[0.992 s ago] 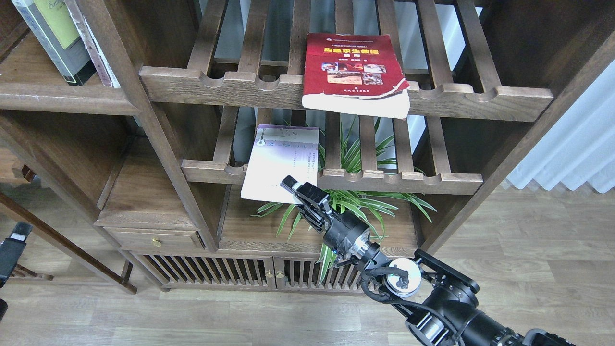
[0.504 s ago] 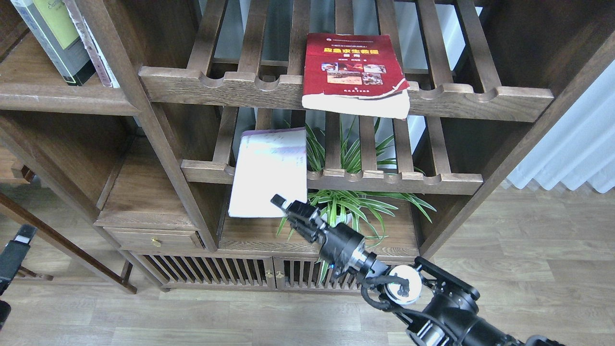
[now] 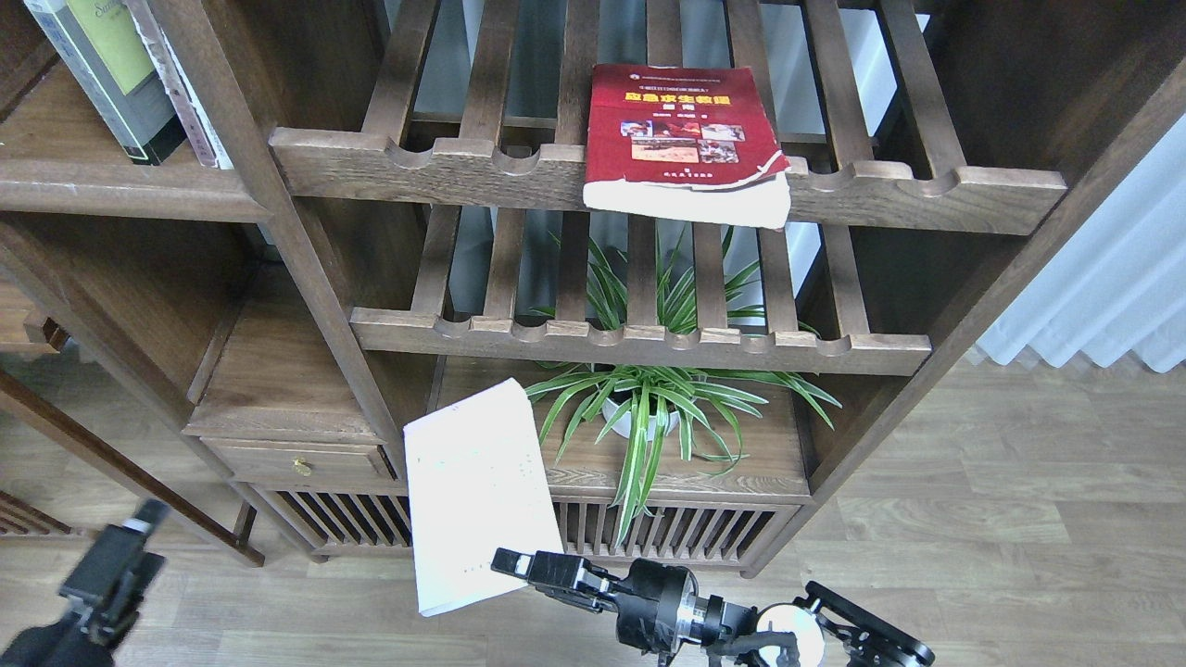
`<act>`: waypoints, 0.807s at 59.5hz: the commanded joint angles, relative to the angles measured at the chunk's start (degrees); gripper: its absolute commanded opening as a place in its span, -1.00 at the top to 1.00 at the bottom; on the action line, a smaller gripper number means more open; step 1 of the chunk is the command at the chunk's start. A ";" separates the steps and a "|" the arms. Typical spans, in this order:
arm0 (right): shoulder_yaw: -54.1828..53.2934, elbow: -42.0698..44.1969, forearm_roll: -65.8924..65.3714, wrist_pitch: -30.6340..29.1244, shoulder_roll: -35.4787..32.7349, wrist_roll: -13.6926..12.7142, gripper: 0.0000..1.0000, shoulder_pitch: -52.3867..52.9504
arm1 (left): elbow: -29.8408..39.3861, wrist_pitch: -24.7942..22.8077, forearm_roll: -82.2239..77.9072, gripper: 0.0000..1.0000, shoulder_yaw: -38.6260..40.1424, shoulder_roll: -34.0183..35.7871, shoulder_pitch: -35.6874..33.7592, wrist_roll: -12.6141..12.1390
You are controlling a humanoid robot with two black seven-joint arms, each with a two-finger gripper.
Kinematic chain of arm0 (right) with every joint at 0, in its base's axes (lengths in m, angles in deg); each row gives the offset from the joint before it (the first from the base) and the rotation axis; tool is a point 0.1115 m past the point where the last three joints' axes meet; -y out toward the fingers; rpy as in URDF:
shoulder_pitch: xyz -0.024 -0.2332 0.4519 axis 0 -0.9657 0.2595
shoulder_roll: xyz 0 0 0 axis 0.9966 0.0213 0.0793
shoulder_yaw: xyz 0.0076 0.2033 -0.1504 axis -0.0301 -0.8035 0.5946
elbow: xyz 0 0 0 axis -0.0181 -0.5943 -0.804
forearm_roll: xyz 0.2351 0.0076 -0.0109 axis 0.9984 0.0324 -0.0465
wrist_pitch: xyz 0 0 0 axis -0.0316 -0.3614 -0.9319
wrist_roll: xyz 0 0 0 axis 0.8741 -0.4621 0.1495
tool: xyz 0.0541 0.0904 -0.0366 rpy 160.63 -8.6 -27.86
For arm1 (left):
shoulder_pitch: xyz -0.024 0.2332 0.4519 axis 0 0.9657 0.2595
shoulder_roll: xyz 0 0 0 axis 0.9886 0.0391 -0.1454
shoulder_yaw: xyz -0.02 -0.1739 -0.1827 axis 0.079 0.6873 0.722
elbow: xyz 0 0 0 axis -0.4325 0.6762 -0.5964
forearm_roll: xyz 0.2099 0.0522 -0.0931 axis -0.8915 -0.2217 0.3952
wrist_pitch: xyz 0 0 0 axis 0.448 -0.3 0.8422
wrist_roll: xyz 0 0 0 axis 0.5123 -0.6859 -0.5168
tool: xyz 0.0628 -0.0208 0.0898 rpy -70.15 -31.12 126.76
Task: Organize books on shelf
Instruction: 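Grasp the white book with the right gripper and pull it down, then grasp the white book with the left gripper from the right gripper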
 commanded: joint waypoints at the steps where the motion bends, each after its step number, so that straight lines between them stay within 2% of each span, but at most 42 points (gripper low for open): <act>1: 0.66 -1.89 0.38 -0.01 0.00 -1.18 0.92 -0.18 | 0.00 -0.01 0.22 -0.99 -4.75 -0.66 -1.28 0.09; 3: 0.75 -2.33 0.29 -0.01 0.00 -1.94 0.92 -0.45 | 0.00 -0.01 0.22 -0.99 -5.63 -1.10 -1.46 0.18; 17: 2.50 -2.60 0.29 -0.01 0.00 -1.94 0.92 -1.59 | -0.27 -0.01 0.22 -0.98 -9.85 -5.15 -3.56 2.11; 38: 3.03 -3.91 -0.06 -0.01 0.00 -1.94 0.92 -2.91 | -1.76 -0.01 0.22 -0.93 -12.40 -10.68 -7.43 2.11; 48: 3.03 -4.09 0.03 -0.01 0.00 -1.94 0.92 -3.44 | -2.03 -0.01 0.31 -0.84 -12.32 -12.27 -8.49 2.11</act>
